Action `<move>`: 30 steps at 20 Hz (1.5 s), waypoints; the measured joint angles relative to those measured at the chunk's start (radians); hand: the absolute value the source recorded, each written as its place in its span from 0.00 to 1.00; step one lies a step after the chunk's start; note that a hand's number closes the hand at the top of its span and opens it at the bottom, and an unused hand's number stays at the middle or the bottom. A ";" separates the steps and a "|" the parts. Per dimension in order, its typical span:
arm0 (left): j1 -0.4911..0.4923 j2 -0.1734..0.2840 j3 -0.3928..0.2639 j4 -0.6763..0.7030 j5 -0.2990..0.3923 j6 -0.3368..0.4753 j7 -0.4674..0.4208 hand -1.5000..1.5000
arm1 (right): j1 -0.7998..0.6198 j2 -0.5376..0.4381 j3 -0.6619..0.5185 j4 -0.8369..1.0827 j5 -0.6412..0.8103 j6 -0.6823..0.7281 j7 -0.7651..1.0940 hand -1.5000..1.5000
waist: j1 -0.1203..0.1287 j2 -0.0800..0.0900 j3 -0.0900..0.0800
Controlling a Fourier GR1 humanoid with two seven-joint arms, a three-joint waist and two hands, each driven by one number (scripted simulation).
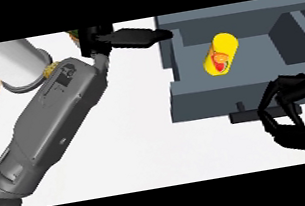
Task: Pick up the cup, place it into the drawer and close the drawer
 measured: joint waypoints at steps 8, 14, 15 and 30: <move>0.194 0.138 0.050 -0.210 0.020 -0.055 0.033 0.00 | -0.074 -0.007 0.145 0.176 0.308 -0.099 -0.071 1.00 | 0.016 0.001 0.000; 0.322 0.214 0.095 -0.309 0.033 -0.110 0.017 0.00 | -0.148 -0.019 0.238 0.384 0.542 -0.211 -0.129 1.00 | 0.019 0.003 -0.002; 0.346 0.225 0.105 -0.317 0.038 -0.126 0.009 0.00 | -0.173 -0.019 0.247 0.433 0.571 -0.228 -0.143 1.00 | 0.020 0.005 -0.002; 0.589 0.322 0.218 -0.460 0.049 -0.268 -0.018 0.00 | -0.680 0.074 0.120 1.317 0.674 -0.447 -0.361 1.00 | 0.030 0.014 -0.001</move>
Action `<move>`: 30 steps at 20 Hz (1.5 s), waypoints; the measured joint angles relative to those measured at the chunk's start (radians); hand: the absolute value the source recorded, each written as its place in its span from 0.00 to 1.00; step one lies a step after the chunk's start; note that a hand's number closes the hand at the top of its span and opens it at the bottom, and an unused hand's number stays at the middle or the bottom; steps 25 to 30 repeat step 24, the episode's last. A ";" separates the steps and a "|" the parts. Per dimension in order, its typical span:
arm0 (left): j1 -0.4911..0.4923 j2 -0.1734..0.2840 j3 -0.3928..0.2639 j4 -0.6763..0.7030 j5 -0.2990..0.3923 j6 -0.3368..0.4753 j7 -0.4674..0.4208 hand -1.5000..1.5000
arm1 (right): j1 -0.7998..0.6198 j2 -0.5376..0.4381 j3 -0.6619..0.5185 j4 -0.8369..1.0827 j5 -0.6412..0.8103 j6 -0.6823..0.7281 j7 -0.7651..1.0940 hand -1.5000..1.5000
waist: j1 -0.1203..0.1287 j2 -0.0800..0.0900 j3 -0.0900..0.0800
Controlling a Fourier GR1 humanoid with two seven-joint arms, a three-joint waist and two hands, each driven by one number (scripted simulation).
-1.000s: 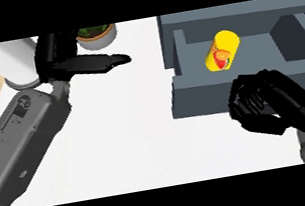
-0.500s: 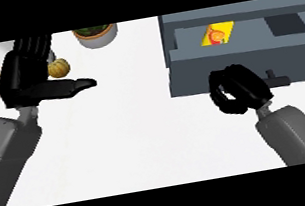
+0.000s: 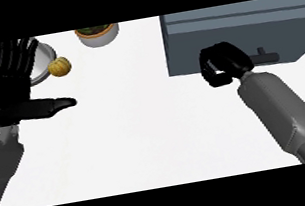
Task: Pick up the cup, place it into the drawer and close the drawer
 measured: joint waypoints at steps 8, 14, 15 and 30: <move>0.018 0.001 0.022 -0.001 0.003 -0.056 -0.008 0.00 | -0.126 -0.021 -0.064 0.231 -0.024 0.013 -0.121 1.00 | 0.019 -0.003 -0.004; 0.035 -0.024 0.007 0.008 -0.004 -0.088 -0.031 0.00 | -0.143 -0.038 -0.090 0.278 -0.048 0.059 -0.194 1.00 | 0.030 -0.005 -0.008; 0.036 -0.025 0.007 0.007 -0.003 -0.092 -0.030 0.00 | -0.144 -0.040 -0.095 0.282 -0.053 0.065 -0.204 1.00 | 0.032 -0.006 -0.008; 0.040 -0.038 0.005 0.013 0.003 -0.119 -0.030 0.00 | -0.137 -0.059 -0.134 0.293 -0.094 0.105 -0.302 1.00 | 0.045 -0.001 -0.008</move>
